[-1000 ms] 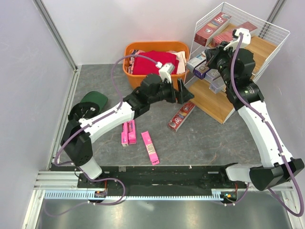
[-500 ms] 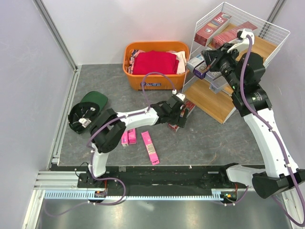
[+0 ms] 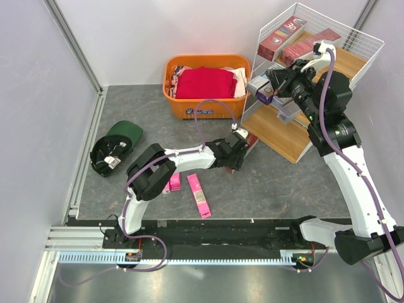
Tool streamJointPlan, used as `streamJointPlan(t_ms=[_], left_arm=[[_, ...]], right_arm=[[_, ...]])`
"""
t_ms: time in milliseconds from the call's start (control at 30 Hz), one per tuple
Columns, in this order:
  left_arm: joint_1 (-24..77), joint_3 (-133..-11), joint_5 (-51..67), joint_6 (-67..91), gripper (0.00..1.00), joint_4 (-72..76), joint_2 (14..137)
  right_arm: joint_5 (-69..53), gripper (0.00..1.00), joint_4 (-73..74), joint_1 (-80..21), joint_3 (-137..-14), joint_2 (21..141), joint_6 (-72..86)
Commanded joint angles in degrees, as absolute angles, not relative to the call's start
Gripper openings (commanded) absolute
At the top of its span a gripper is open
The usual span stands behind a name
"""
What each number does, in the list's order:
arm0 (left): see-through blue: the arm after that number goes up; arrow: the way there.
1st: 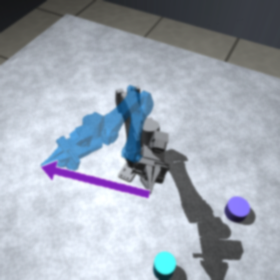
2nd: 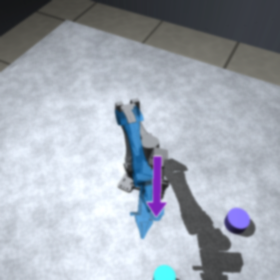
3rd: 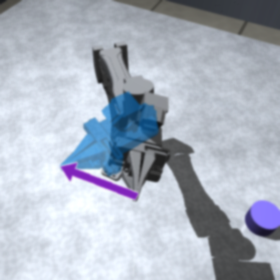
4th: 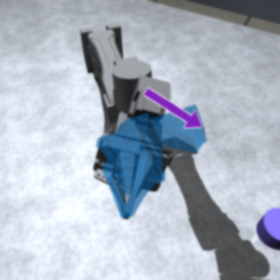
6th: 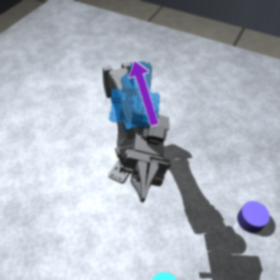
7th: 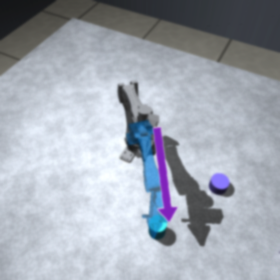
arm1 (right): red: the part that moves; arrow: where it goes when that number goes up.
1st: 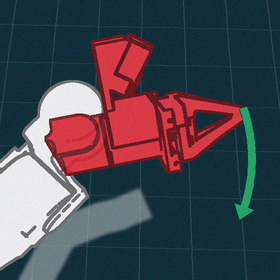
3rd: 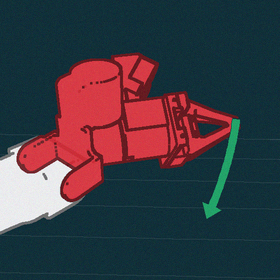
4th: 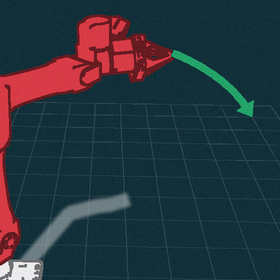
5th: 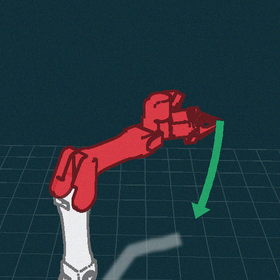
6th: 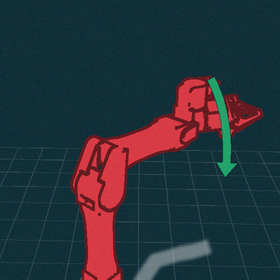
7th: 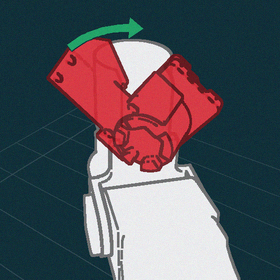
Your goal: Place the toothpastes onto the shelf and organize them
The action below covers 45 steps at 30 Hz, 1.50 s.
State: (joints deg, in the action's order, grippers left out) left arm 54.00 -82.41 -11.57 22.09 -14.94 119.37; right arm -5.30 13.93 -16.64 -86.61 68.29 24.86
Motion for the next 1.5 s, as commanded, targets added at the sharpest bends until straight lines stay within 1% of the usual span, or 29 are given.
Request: streamJointPlan(t_ms=[0, 133, 233, 267, 300, 367, 400, 500, 567, 733, 767, 800, 867, 900, 967, 1000, 1100, 1300, 1367, 1400, 1433, 1467], left_arm=[[54.93, -80.34, -13.45, 20.39, 0.60, -10.82, 118.22], [54.93, -75.86, -15.46, 20.48, 0.55, -9.14, 111.64], [54.93, -72.78, -17.31, 20.48, 0.54, -9.14, 104.43], [54.93, -71.90, -17.84, 20.48, 0.54, -9.14, 99.98], [54.93, -70.15, -19.32, 20.57, 0.54, -9.14, 97.93], [54.84, -68.39, -20.74, 20.57, 0.53, -9.32, 93.10], [54.84, -67.16, -22.13, 20.48, 0.53, -9.84, 88.46], [54.84, -66.97, -24.16, 19.87, 0.52, -11.85, 81.16], [54.84, -67.32, -24.87, 19.08, 0.51, -12.57, 77.89], [54.93, -69.87, -25.93, 17.84, 0.48, -12.92, 69.54], [54.93, -70.40, -25.93, 17.32, 0.48, -12.92, 68.91], [54.93, -71.36, -25.58, 17.14, 0.48, -13.01, 68.30], [54.93, -72.24, -25.23, 16.53, 0.47, -13.01, 67.24], [54.93, -73.03, -24.88, 16.44, 0.47, -12.92, 66.98], [54.93, -73.82, -24.61, 16.35, 0.47, -12.83, 66.62], [54.93, -73.92, -24.26, 16.35, 0.47, -12.57, 66.45], [54.93, -73.83, -23.56, 16.52, 0.46, -11.52, 65.74], [54.93, -73.48, -20.75, 17.58, 0.45, -10.20, 64.69], [54.93, -72.87, -19.69, 17.75, 0.45, -9.41, 64.25], [54.93, -72.60, -18.82, 17.75, 0.46, -8.53, 63.99], [55.02, -72.25, -18.20, 17.67, 0.46, -7.83, 63.81], [54.93, -71.11, -17.24, 17.58, 0.46, -6.78, 63.55]], right_arm=[[-5.54, 0.03, 13.53, -16.61, -86.31, 66.88, 25.31], [-6.24, 0.04, 13.54, -16.52, -86.13, 66.80, 25.40], [-7.56, 0.06, 13.62, -16.52, -86.13, 66.97, 25.75], [-7.99, 0.07, 13.62, -16.61, -86.13, 66.97, 25.84], [-8.26, 0.17, 13.62, -16.61, -86.05, 66.97, 26.36], [-9.05, 0.22, 13.54, -16.61, -85.70, 67.06, 26.80], [-9.40, 0.26, 13.36, -16.61, -85.52, 67.06, 27.07], [-11.86, 0.34, 12.22, -16.79, -84.90, 67.59, 28.47], [-13.70, 0.37, 11.25, -17.22, -84.82, 68.11, 29.62], [-17.13, 0.52, 8.89, -19.16, -84.55, 69.52, 32.07], [-17.75, 0.55, 8.44, -20.38, -84.38, 69.70, 32.78], [-18.28, 0.63, 7.57, -21.00, -84.29, 69.96, 33.13], [-18.63, 0.71, 7.38, -22.66, -84.29, 70.84, 33.75], [-19.07, 0.78, 6.86, -23.28, -84.29, 71.19, 34.27], [-19.60, 0.85, 6.42, -24.95, -84.29, 72.07, 34.71], [-19.77, 0.90, 5.81, -25.48, -84.11, 72.42, 35.15], [-19.51, 0.97, 5.80, -27.50, -84.29, 73.91, 35.07], [-18.81, 0.96, 5.54, -29.79, -84.46, 77.51, 35.59], [-18.90, 0.93, 5.01, -30.06, -84.20, 78.13, 36.12], [-18.90, 0.84, 3.97, -30.06, -83.59, 78.40, 36.56], [-19.07, 0.77, 3.43, -30.06, -83.32, 78.49, 37.43], [-19.16, 0.67, 3.17, -30.06, -83.15, 78.57, 37.62]])
